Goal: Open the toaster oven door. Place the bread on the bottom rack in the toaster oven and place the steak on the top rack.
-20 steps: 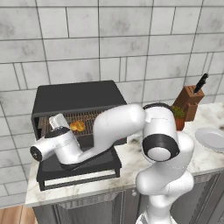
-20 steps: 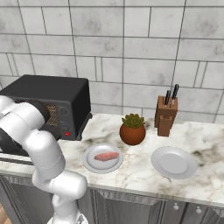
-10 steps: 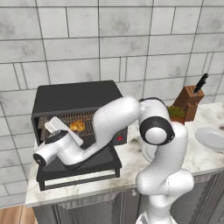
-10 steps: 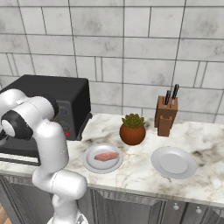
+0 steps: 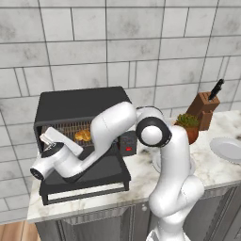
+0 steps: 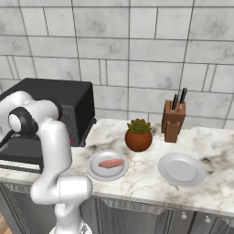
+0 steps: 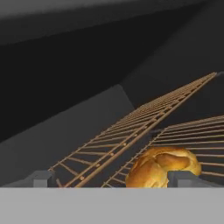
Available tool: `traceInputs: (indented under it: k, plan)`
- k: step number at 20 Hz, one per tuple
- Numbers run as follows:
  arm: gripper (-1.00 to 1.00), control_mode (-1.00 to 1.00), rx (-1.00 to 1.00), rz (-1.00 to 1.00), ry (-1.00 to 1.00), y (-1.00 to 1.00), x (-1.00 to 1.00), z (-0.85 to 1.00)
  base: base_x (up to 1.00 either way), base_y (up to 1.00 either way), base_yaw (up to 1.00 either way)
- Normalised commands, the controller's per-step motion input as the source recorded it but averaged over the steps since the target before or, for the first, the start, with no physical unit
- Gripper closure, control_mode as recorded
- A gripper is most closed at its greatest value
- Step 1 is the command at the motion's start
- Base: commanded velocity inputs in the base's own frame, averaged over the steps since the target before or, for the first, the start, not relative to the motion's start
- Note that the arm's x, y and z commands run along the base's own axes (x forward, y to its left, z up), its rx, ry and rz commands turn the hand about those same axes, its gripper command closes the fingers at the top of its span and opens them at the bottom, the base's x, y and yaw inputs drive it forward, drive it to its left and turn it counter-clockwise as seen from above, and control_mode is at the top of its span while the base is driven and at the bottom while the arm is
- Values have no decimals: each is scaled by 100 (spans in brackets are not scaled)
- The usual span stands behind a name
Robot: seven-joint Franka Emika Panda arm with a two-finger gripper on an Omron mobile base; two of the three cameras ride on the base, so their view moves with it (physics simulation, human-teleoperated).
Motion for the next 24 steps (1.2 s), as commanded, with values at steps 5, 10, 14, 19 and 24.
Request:
traceInputs:
  k: [5, 10, 14, 19, 24]
  plan:
    - [-100, -100, -2, -1, 0, 6, 50, -6, 0, 0, 0]
    - [-100, -100, 0, -1, 0, -4, 46, -1, 0, 0, 0]
    - [100, -100, 0, -1, 1, -10, 56, 0, 0, 0, 0]
    - [100, -100, 0, 0, 5, -12, 11, 0, 0, 0, 0]
    - [100, -100, 0, 0, 11, -13, -14, 0, 0, 0, 0]
